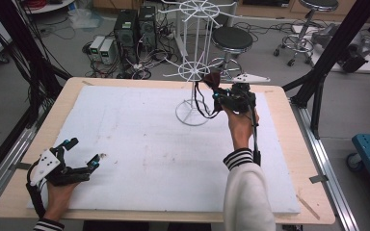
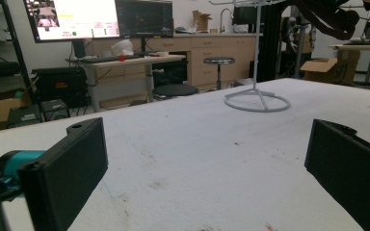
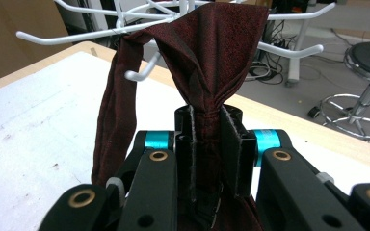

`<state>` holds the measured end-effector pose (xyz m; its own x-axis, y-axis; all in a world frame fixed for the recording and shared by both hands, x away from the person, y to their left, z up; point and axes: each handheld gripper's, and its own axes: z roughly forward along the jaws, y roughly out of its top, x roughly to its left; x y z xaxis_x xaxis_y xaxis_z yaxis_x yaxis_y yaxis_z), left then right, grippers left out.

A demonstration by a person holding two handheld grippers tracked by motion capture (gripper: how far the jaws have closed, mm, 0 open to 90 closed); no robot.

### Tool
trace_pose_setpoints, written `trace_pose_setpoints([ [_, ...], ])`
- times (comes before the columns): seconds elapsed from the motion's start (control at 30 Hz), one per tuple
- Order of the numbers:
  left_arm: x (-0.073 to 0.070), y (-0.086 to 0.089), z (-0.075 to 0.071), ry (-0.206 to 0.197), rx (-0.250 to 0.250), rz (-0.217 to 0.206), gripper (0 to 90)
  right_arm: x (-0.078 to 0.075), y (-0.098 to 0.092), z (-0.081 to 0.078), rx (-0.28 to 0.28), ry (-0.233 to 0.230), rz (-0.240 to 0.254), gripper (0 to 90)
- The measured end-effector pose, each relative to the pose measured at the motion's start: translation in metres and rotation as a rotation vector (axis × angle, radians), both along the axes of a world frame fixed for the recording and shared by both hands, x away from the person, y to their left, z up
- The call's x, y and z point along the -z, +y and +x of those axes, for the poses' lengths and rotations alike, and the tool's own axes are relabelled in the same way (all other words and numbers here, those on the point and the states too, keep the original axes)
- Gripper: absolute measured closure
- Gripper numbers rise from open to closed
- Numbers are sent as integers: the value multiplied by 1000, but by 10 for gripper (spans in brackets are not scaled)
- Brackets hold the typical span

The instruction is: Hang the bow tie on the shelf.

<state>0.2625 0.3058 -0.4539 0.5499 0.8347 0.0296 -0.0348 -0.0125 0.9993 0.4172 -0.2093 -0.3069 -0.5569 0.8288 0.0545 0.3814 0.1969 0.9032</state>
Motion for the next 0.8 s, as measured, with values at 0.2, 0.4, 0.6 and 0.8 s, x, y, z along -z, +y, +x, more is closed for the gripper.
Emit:
trace_pose_setpoints([
  [0.2, 0, 0, 0, 1, 0, 1, 17, 4, 2, 2, 3, 16, -8, 776],
  [0.4, 0, 0, 0, 0, 0, 1, 17, 12, 2, 4, 2, 35, -12, 776],
  [0.6, 0, 0, 0, 1, 0, 1, 17, 15, 3, 5, -1, 44, -21, 775],
  [0.8, 0, 0, 0, 2, 0, -2, 17, 16, 2, 6, -5, 42, -25, 769],
])
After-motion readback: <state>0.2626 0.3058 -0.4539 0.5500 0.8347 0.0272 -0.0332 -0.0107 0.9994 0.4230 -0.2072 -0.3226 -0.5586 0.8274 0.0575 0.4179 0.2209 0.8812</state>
